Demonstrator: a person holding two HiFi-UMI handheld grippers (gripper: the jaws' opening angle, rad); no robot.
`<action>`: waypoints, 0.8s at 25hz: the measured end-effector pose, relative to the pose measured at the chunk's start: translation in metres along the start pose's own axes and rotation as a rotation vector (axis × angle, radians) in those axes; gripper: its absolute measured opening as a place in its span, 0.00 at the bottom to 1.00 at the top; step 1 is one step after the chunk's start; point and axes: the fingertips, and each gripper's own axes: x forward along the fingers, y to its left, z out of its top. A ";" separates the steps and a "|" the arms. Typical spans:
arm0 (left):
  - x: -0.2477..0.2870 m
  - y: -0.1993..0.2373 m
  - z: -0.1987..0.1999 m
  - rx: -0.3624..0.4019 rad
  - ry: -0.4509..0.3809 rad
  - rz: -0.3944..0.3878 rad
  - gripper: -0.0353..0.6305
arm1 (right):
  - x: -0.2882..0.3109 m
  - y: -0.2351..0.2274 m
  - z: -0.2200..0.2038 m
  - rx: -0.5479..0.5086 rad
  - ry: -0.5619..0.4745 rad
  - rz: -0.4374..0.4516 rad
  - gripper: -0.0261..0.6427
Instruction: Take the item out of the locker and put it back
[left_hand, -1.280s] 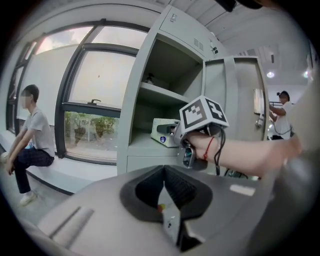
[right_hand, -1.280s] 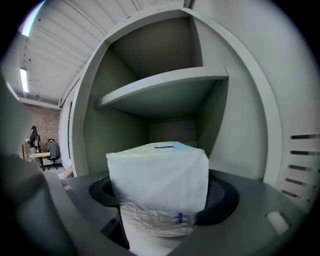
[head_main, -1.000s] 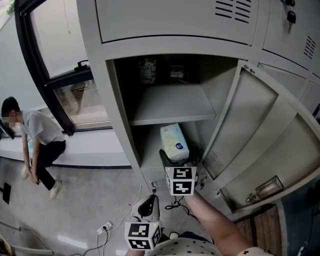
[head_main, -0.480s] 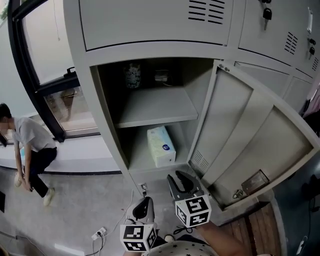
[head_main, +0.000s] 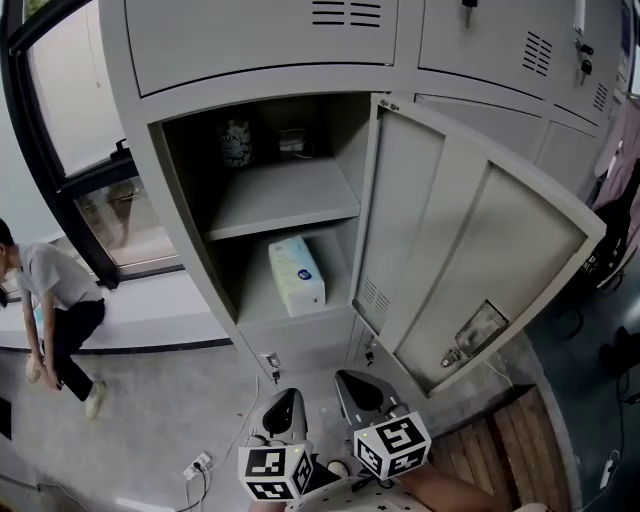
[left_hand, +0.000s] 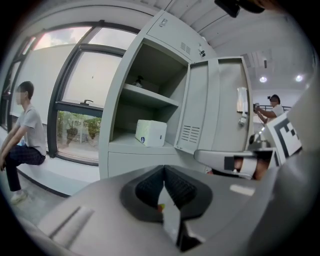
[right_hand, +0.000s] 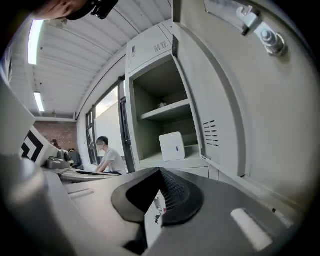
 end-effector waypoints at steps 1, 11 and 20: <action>-0.001 -0.002 -0.001 -0.001 -0.001 0.000 0.06 | -0.003 0.000 -0.001 -0.002 0.000 0.000 0.04; -0.018 -0.013 -0.008 0.002 -0.003 0.010 0.06 | -0.018 0.010 -0.011 -0.031 0.021 0.006 0.04; -0.025 -0.016 -0.007 0.004 -0.007 0.015 0.06 | -0.023 0.016 -0.011 -0.036 0.015 0.015 0.04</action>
